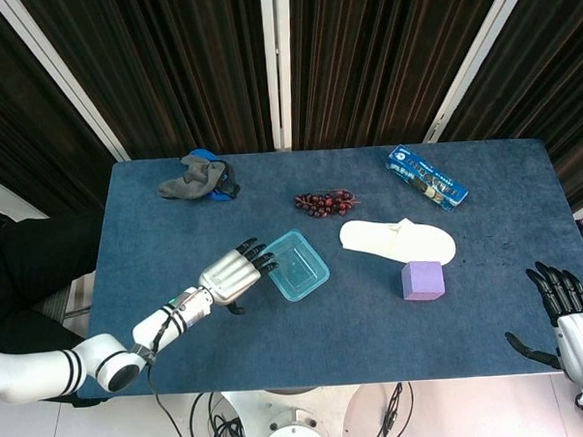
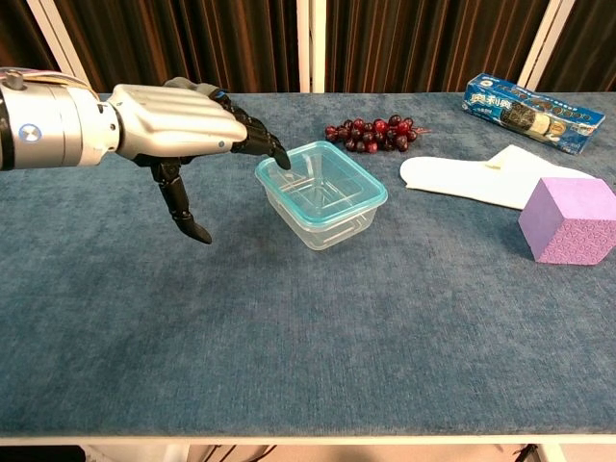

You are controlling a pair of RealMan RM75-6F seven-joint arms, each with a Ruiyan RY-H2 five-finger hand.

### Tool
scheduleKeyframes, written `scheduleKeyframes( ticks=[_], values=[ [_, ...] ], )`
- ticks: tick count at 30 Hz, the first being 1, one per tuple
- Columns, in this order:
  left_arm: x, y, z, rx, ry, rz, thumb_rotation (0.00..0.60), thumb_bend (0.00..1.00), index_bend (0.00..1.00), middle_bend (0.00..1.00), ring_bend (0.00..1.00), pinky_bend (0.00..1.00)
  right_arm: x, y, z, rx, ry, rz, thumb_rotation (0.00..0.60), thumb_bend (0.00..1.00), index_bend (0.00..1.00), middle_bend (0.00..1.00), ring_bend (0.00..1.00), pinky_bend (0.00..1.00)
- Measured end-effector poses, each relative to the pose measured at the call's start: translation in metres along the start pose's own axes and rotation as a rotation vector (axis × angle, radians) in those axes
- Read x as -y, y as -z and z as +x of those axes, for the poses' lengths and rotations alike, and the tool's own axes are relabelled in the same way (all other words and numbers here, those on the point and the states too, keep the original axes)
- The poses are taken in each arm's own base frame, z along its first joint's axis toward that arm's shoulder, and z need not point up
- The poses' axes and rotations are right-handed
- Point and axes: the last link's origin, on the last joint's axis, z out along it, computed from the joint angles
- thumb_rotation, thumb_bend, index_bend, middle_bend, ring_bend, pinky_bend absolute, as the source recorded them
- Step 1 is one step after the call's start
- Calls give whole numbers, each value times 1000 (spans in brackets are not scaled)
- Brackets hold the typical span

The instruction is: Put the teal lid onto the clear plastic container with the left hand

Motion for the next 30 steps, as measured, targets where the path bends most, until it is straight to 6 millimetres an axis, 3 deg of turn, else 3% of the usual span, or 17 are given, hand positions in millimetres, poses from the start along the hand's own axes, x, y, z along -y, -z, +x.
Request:
scheduleKeyframes(
  ticks=[9, 30],
  values=[
    [-29, 4, 0, -19, -40, -106, 494, 56, 134, 80, 0, 0, 0, 0, 0, 1, 1, 0, 600, 120, 0, 18, 0, 0],
    [-39, -8, -18, 37, -63, -105, 494, 53, 134, 79, 0, 0, -3, 1, -1, 2, -4, -5, 600, 120, 0, 18, 0, 0]
  ],
)
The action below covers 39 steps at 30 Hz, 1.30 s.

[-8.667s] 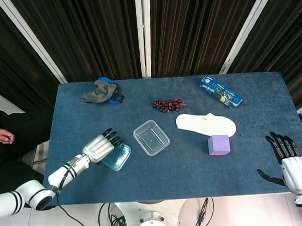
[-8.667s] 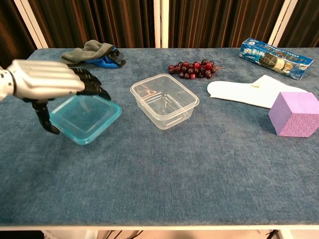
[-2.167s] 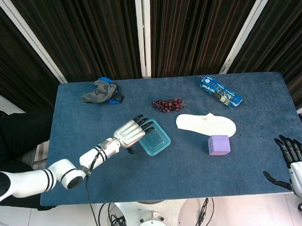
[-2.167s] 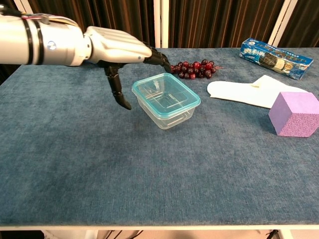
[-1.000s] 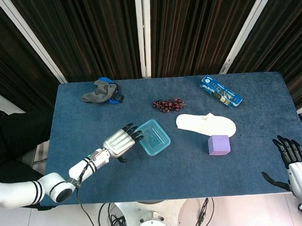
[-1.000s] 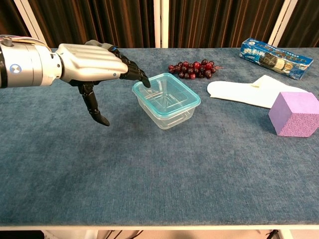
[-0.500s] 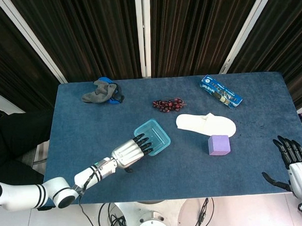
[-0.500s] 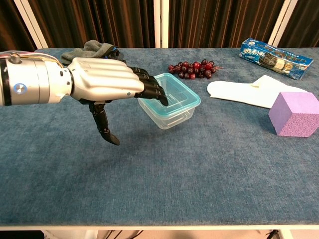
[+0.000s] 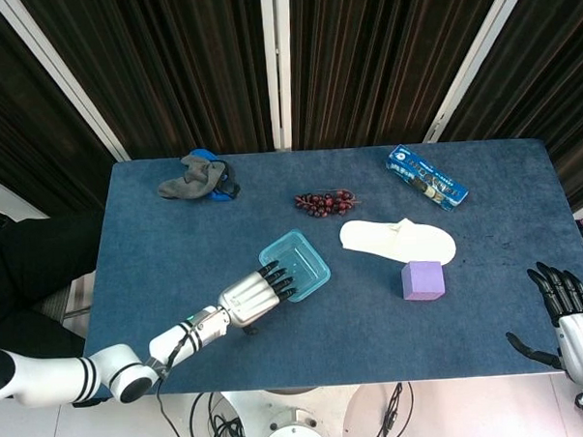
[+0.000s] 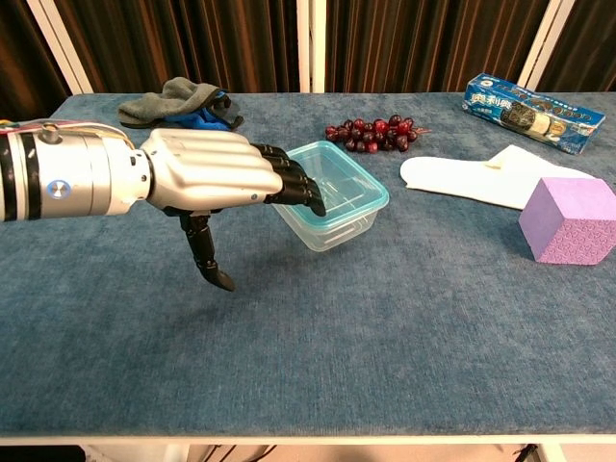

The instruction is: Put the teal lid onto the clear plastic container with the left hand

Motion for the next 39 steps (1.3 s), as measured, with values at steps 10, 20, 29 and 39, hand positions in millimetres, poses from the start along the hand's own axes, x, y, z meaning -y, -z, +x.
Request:
scheduleKeyframes(
  ticks=[10, 20, 29, 39],
  values=[
    [-2, -2, -2, 3, -5, 3, 493, 53, 134, 79, 0, 0, -1, 2, 1, -5, -1, -5, 600, 120, 0, 18, 0, 0],
    [0, 0, -5, 3, 4, 13, 492, 52, 134, 79, 0, 0, -1, 3, 1, -8, 0, -3, 600, 119, 0, 18, 0, 0],
    [17, 17, 22, -129, 103, 76, 493, 53, 134, 79, 0, 0, -1, 2, 3, -9, 2, 0, 600, 119, 0, 18, 0, 0],
    [80, 78, 27, -323, 313, 366, 600, 53, 134, 79, 0, 0, -5, -7, 1, 35, -5, -1, 600, 119, 0, 16, 0, 0]
  ],
)
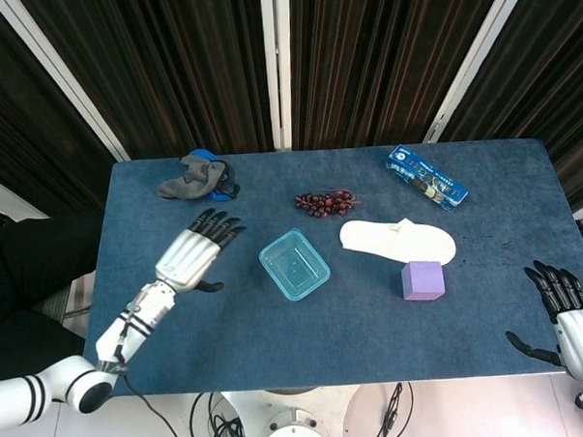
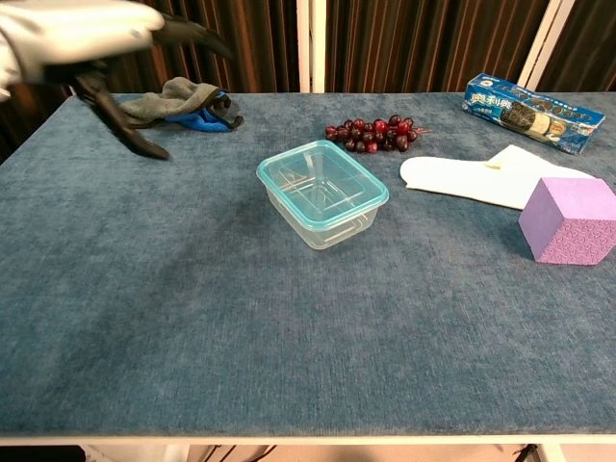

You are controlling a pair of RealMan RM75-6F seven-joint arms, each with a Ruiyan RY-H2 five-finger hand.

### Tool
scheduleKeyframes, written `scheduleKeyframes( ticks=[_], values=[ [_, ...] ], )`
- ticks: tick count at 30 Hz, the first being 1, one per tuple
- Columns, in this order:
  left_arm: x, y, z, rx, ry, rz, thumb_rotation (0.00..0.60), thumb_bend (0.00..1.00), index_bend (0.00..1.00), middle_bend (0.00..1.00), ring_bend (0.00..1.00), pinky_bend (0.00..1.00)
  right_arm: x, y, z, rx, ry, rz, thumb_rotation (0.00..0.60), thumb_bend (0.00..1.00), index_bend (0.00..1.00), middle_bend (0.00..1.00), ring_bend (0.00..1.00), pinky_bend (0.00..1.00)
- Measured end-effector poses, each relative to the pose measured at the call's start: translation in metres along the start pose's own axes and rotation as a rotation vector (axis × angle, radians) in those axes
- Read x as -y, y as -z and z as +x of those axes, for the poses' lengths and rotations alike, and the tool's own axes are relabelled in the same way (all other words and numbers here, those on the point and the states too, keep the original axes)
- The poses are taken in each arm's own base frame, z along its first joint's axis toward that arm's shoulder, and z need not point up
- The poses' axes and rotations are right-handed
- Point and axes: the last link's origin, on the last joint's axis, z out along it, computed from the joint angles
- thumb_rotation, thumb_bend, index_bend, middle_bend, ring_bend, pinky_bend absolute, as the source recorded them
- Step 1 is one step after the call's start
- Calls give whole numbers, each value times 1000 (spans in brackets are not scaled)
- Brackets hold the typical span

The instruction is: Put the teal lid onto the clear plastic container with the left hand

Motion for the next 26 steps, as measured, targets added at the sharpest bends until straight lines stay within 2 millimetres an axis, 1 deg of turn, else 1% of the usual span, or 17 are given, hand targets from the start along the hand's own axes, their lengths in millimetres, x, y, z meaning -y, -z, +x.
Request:
scheduleKeyframes(
  ticks=[4, 5, 7, 8, 10, 13, 14, 16, 17, 20, 23, 26],
  values=[
    [37, 30, 5, -73, 62, 162, 600, 53, 134, 79, 0, 0, -3, -5, 0, 5, -18, 0, 600, 119, 0, 4, 0, 0],
    [47, 41, 5, -93, 74, 211, 600, 53, 134, 79, 0, 0, -4, -6, 1, 6, -23, 0, 600, 119, 0, 1, 0, 0],
    [60, 60, 3, -120, 84, 281, 600, 53, 134, 79, 0, 0, -5, -8, 2, 10, -36, 3, 600, 118, 0, 0, 0, 0],
    [67, 72, 1, -135, 87, 326, 600, 53, 134, 79, 0, 0, -6, -9, 3, 11, -42, 5, 600, 117, 0, 0, 0, 0],
    [77, 92, -3, -156, 85, 388, 600, 53, 134, 79, 0, 0, -7, -12, 7, 10, -53, 12, 600, 117, 0, 0, 0, 0],
    [88, 127, -12, -182, 66, 484, 600, 53, 134, 79, 0, 0, -10, -15, 11, 11, -42, 23, 600, 117, 0, 0, 0, 0],
    [92, 142, -16, -185, 54, 519, 600, 53, 134, 79, 0, 0, -9, -15, 12, 14, -41, 26, 600, 117, 0, 0, 0, 0],
    [95, 164, -22, -184, 33, 564, 600, 53, 134, 79, 0, 0, -10, -16, 14, 23, -38, 30, 600, 117, 0, 0, 0, 0],
    [96, 178, -26, -181, 20, 589, 600, 54, 134, 79, 0, 0, -11, -16, 14, 25, -35, 29, 600, 117, 0, 0, 0, 0],
    [94, 210, -31, -179, -6, 638, 600, 54, 134, 79, 0, 0, -12, -15, 16, 15, -26, 20, 600, 117, 0, 0, 0, 0],
    [87, 239, -33, -175, -24, 668, 600, 54, 134, 79, 0, 0, -12, -13, 14, -1, -33, 10, 600, 117, 0, 0, 0, 0],
    [78, 256, -32, -173, -20, 670, 600, 54, 134, 79, 0, 0, -10, -12, 8, -1, -37, 6, 600, 117, 0, 0, 0, 0]
  ],
)
